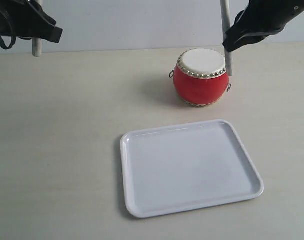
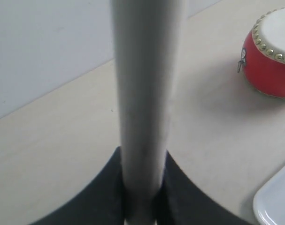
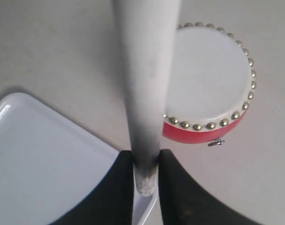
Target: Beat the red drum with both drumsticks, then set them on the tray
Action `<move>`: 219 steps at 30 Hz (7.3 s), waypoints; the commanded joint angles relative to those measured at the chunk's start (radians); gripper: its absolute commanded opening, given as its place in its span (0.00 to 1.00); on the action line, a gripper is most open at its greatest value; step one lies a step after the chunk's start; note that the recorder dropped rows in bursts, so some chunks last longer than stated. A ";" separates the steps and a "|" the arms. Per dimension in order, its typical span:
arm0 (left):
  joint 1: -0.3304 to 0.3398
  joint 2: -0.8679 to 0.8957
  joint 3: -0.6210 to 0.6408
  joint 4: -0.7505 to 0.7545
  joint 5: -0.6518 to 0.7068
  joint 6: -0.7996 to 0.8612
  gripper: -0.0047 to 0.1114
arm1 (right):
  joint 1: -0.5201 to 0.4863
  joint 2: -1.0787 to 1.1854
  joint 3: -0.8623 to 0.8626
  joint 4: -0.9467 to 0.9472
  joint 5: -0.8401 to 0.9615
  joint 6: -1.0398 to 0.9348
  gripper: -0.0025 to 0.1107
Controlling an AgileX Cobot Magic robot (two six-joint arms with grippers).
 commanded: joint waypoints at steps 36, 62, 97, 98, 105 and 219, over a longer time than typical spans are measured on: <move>0.001 0.001 0.002 -0.008 0.021 0.047 0.04 | 0.368 0.238 -0.291 -0.640 0.305 -0.057 0.02; 0.001 0.001 0.002 -0.008 0.029 0.047 0.04 | 0.522 0.238 -0.010 -0.831 0.305 0.017 0.02; 0.001 0.001 0.002 -0.008 0.038 0.047 0.04 | 0.566 0.365 0.002 -0.931 0.305 0.232 0.02; 0.001 0.001 0.002 -0.008 0.038 0.047 0.04 | 0.566 0.365 0.002 -0.927 0.305 0.240 0.02; 0.001 0.001 0.002 -0.008 0.027 0.049 0.04 | 0.566 0.365 0.002 -0.903 0.305 0.242 0.02; 0.001 0.032 0.002 -0.001 -0.010 0.050 0.04 | 0.624 0.470 0.002 -1.042 0.273 0.364 0.42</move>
